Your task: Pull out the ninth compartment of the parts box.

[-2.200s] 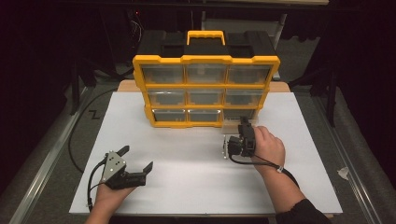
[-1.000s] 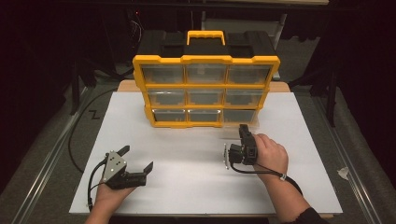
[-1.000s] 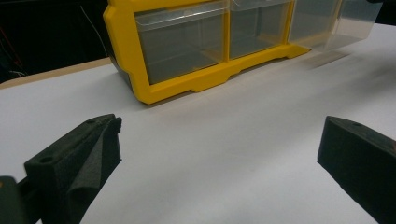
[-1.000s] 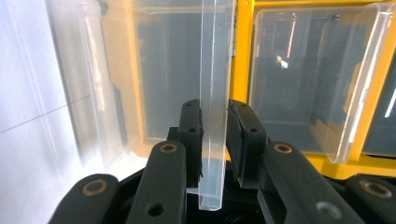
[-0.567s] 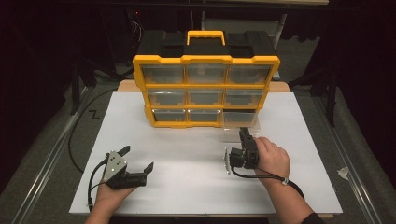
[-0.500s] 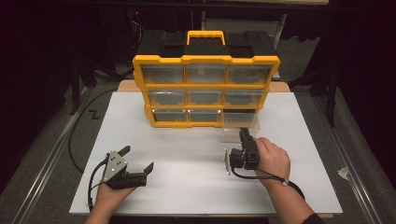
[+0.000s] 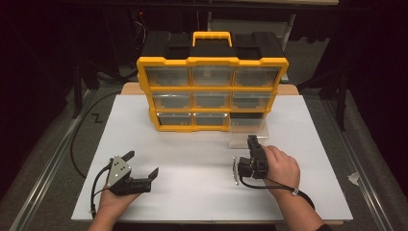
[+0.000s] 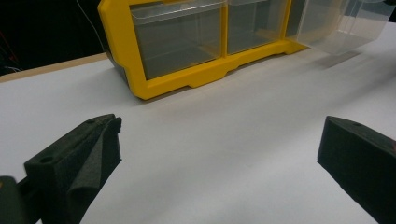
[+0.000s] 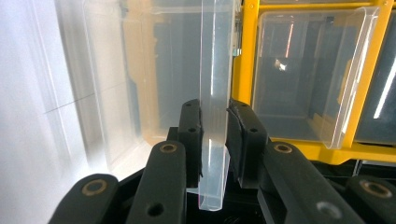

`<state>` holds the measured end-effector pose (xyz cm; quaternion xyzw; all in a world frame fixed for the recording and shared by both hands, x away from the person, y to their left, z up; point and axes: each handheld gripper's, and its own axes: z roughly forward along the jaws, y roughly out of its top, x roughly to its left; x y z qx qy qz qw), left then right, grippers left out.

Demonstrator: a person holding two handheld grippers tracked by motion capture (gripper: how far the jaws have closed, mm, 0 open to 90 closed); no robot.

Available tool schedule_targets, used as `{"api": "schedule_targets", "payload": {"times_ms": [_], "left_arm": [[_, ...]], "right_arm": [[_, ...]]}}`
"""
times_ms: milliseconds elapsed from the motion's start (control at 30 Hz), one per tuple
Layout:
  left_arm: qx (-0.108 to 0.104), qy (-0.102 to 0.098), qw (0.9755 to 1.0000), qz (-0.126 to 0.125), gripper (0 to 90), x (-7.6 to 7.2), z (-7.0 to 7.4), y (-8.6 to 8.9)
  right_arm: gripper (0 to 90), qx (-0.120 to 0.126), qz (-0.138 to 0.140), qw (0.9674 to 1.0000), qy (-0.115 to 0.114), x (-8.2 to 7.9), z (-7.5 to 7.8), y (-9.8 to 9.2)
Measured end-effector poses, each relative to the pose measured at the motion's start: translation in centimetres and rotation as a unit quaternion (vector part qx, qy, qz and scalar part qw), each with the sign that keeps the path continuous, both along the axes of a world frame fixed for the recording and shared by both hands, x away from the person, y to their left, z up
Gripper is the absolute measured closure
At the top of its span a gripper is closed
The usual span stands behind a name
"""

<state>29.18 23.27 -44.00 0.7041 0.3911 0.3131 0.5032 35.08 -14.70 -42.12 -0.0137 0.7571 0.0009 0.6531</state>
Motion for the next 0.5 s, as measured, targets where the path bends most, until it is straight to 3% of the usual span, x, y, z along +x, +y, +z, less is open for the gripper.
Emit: {"api": "schedule_targets", "payload": {"times_ms": [233,500], "left_arm": [[0.003,0.002,1.0000,0.000,0.1,0.02,-0.09,-0.08],[0.002,0.000,1.0000,-0.001,0.1,-0.20,-0.06,-0.26]], "right_arm": [[78.0,0.005,0.000,1.0000,-0.005,0.02,-0.11,0.03],[75.5,0.010,-0.010,0.9999,0.007,0.10,0.20,0.17]]}}
